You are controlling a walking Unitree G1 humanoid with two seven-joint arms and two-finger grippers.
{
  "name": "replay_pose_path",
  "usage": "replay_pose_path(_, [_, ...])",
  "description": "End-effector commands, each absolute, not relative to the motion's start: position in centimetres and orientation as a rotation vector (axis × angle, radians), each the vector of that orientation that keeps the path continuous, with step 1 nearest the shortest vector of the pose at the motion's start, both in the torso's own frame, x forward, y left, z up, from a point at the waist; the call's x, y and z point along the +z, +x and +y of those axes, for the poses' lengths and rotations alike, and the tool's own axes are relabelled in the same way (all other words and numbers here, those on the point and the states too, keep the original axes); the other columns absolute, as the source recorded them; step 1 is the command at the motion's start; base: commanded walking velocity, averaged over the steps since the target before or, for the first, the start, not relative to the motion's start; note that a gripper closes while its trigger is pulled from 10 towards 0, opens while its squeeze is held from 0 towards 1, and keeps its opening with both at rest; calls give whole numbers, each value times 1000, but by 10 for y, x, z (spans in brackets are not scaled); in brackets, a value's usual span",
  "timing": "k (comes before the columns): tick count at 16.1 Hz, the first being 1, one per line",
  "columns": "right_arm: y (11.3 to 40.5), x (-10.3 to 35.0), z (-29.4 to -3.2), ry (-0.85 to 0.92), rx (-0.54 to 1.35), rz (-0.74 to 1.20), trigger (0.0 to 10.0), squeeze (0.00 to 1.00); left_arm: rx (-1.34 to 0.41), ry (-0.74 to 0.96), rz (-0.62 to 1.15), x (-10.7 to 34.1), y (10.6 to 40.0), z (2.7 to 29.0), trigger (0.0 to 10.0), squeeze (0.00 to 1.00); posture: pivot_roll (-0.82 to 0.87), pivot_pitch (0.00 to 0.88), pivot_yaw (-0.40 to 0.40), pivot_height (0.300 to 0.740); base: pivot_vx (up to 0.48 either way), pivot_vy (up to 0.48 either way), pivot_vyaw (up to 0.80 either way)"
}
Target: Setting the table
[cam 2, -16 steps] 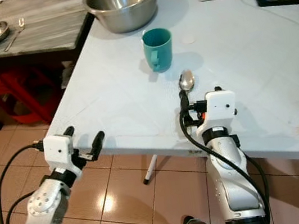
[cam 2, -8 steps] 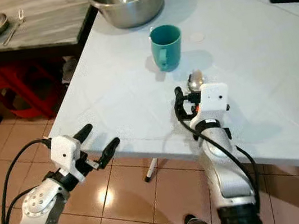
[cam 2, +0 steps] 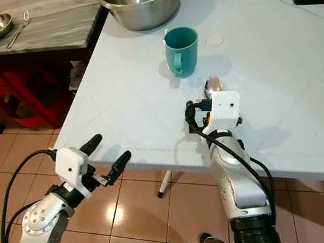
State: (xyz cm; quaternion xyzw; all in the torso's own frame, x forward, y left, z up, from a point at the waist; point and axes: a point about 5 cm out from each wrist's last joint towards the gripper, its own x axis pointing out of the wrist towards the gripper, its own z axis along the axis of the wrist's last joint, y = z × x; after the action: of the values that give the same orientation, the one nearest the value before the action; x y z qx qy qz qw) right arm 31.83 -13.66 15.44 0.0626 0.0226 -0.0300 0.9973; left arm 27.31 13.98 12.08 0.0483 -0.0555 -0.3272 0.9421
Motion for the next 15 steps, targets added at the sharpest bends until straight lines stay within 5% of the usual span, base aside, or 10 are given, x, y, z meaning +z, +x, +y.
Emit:
replay_pose_path(1, [313, 143, -139, 132, -86, 103, 6588, 0, -674, 106, -97, 117, 271, 141, 10000, 0, -102, 220, 85, 740, 0, 0, 0])
replay_pose_path(2, [311, 140, -140, 148, -89, 115, 2392, 0, -679, 102, -101, 117, 270, 140, 10000, 0, -102, 220, 85, 740, 0, 0, 0])
replay_pose_path(4, [312, 139, -141, 147, -92, 118, 0, 0, -692, 97, -105, 118, 270, 139, 10000, 0, -102, 220, 85, 740, 0, 0, 0])
replay_pose_path(15, [322, 129, -152, 76, -164, 248, 0, 0, -728, 87, -100, 118, 269, 137, 10000, 0, -103, 216, 98, 740, 0, 0, 0])
